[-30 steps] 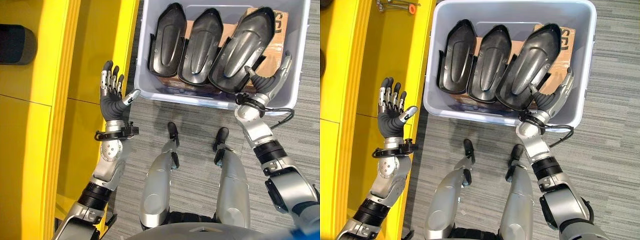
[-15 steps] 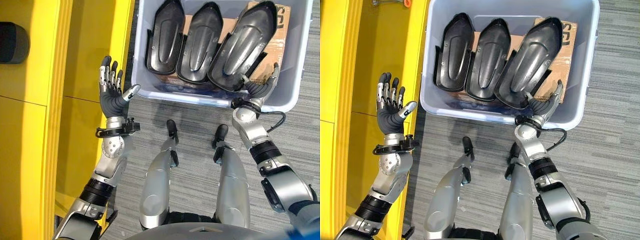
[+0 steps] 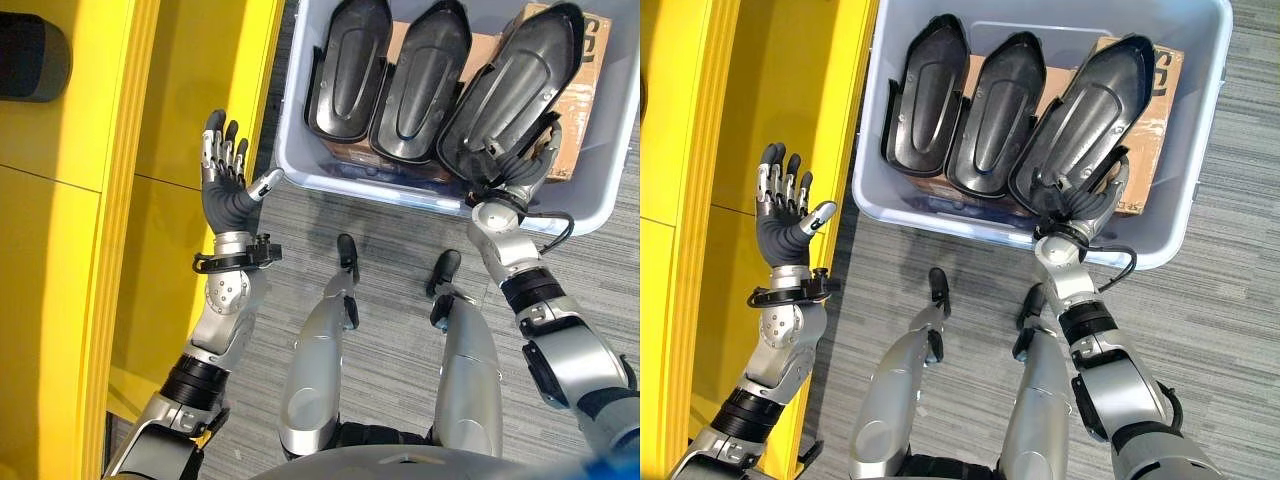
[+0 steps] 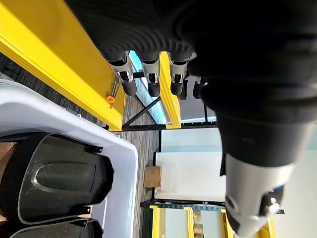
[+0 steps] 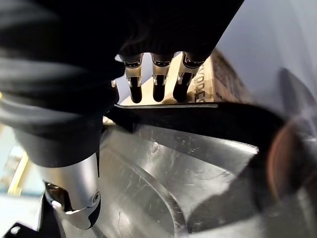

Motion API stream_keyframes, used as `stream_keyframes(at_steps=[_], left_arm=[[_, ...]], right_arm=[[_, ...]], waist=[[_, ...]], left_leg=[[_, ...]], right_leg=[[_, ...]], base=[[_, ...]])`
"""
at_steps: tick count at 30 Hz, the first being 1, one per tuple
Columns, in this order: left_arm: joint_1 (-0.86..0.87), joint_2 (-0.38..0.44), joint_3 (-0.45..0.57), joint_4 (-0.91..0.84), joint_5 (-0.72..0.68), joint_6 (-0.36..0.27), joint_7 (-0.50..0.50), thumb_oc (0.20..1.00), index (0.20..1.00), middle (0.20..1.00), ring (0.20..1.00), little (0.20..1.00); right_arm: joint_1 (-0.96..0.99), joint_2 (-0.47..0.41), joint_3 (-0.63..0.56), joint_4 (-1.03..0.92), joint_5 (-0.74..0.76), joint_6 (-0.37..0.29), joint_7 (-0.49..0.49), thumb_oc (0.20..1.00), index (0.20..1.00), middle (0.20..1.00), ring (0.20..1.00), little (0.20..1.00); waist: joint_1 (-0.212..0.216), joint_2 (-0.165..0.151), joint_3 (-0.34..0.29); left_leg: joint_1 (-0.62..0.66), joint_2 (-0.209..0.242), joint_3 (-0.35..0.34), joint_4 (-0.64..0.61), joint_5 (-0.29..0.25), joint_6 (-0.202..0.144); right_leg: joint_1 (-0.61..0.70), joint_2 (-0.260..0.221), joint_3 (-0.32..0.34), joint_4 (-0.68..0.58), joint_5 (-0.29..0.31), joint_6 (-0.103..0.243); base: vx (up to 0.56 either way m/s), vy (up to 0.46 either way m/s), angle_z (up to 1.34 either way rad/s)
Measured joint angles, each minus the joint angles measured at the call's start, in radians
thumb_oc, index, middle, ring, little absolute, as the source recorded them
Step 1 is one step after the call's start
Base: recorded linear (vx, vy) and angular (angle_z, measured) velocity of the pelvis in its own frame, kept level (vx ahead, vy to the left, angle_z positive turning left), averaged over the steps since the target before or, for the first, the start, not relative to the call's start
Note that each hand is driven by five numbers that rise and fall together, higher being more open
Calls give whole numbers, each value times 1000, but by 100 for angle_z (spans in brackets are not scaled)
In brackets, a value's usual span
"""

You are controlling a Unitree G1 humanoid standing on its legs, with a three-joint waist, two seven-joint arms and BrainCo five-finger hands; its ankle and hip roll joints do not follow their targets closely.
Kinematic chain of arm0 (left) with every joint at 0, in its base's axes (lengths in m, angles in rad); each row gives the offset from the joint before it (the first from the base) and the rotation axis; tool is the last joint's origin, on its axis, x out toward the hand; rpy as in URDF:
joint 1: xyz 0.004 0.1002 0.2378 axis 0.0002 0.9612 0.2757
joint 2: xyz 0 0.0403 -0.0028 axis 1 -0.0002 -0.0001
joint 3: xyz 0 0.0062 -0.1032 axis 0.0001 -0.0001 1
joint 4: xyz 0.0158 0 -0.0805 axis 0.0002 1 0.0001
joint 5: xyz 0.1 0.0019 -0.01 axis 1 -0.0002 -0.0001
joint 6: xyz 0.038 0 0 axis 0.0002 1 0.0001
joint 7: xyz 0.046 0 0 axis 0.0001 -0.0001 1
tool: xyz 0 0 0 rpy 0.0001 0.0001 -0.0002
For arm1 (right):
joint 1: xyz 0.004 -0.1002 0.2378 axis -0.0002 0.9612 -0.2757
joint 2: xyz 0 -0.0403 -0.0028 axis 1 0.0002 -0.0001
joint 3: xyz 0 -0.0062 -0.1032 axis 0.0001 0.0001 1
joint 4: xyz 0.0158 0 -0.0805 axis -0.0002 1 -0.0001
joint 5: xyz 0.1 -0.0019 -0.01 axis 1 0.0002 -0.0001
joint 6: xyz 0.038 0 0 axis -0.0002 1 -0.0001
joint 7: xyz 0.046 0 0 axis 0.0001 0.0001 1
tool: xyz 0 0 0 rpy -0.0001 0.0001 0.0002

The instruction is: Move parts from the plastic box to the shelf.

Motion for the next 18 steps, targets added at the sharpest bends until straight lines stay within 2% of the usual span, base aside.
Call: stream_keyframes(at_steps=[3,5,10,18], left_arm=[[0,0,-2,15,-2,2,-6,1000,1000,1000,1000,1000],[0,0,-12,20,-6,4,-20,1000,1000,1000,1000,1000],[-6,2,-35,19,-7,16,-14,1000,1000,1000,1000,1000],[-6,2,-38,19,-6,19,12,1000,1000,1000,1000,1000]], right_arm=[[-25,-18,-23,38,80,-15,25,1000,1000,1000,1000,1000],[-27,-48,-40,62,115,-49,29,1000,1000,1000,1000,1000],[-24,-55,-47,55,113,-91,17,1000,1000,1000,1000,1000],[-6,-42,-38,21,-4,-65,-14,1000,1000,1000,1000,1000]], waist=[[-8,-1,0],[-7,-1,-2],[-9,-1,-3],[-12,-1,-3]], left_leg=[[-8,1,-5,12,-5,-6],[-50,10,-23,41,-12,-3],[-70,9,-20,52,-17,-2],[-71,9,-9,50,-18,-1]], right_leg=[[-1,-2,-2,4,-7,4],[-23,2,-16,9,-8,3],[-42,1,-12,8,-2,3],[-50,4,-2,8,2,-1]], base=[[10,0,4],[17,14,11],[4,7,0],[9,8,-3]])
